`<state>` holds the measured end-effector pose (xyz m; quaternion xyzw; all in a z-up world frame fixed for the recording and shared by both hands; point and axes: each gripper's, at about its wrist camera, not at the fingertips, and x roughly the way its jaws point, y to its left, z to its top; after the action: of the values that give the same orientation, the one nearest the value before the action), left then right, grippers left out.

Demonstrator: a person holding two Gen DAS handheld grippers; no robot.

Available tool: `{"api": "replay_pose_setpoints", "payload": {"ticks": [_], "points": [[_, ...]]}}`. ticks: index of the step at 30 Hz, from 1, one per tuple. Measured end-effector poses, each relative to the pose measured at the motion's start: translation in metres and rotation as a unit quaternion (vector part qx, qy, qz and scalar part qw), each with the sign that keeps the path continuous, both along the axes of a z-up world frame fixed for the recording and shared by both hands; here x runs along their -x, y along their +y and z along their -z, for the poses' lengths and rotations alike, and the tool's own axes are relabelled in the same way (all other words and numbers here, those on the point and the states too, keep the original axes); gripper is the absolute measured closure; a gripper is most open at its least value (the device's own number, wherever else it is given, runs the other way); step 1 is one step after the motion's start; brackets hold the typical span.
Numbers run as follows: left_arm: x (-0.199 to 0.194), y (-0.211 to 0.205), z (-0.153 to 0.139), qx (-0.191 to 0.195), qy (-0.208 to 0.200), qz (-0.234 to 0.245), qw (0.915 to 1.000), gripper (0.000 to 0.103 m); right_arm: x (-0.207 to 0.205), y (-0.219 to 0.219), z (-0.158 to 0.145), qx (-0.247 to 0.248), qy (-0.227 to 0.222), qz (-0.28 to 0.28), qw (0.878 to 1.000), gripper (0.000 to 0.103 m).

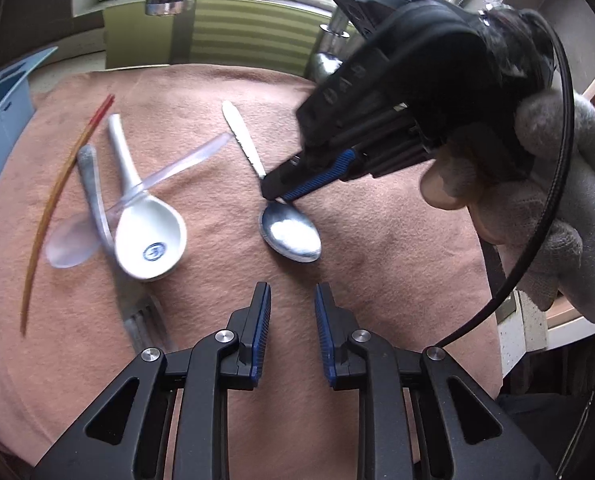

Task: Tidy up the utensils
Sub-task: 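Lower the left tool onto the plain silver spoon handle and close it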

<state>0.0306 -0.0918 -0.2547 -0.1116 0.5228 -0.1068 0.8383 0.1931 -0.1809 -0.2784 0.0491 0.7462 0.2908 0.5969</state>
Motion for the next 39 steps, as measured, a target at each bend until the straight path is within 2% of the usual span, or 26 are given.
{"api": "replay_pose_setpoints", "payload": {"ticks": [6, 11, 14, 16, 17, 24, 28, 31, 34, 39], "points": [[0.008, 0.018, -0.004, -0.001, 0.001, -0.008, 1.0, 0.082, 0.018, 0.009, 0.005, -0.008, 0.036, -0.005, 0.999, 0.091], [0.01, 0.018, -0.003, -0.01, 0.006, 0.003, 0.9999, 0.078, 0.029, 0.022, 0.004, -0.01, 0.04, -0.011, 0.999, 0.091], [0.01, 0.016, -0.002, -0.019, 0.005, 0.007, 0.9998, 0.077, 0.026, 0.022, -0.004, 0.008, 0.01, -0.008, 1.0, 0.091], [0.01, 0.013, -0.002, -0.019, 0.003, 0.01, 0.9998, 0.077, 0.019, 0.02, -0.006, 0.014, -0.006, 0.004, 1.0, 0.086], [0.011, 0.011, -0.002, -0.022, 0.002, 0.012, 0.9997, 0.077, 0.014, 0.019, -0.006, 0.015, -0.007, 0.013, 1.0, 0.083], [0.002, -0.005, 0.005, -0.061, -0.001, 0.028, 0.9977, 0.077, -0.003, 0.03, -0.003, 0.024, -0.027, 0.015, 0.999, 0.083], [-0.002, -0.001, 0.007, -0.054, 0.0, 0.012, 0.9985, 0.077, -0.005, 0.033, -0.002, 0.025, -0.023, 0.017, 0.999, 0.083], [-0.005, -0.007, 0.01, -0.068, 0.001, 0.015, 0.9976, 0.077, -0.005, 0.034, 0.0, 0.03, -0.024, 0.014, 0.999, 0.085], [-0.007, -0.012, 0.015, -0.075, 0.005, 0.016, 0.997, 0.077, -0.003, 0.034, 0.0, 0.041, -0.034, 0.007, 0.999, 0.092], [-0.005, -0.012, 0.013, -0.051, -0.001, 0.007, 0.9987, 0.076, -0.006, 0.023, 0.004, 0.027, -0.015, 0.033, 0.999, 0.096]]}}
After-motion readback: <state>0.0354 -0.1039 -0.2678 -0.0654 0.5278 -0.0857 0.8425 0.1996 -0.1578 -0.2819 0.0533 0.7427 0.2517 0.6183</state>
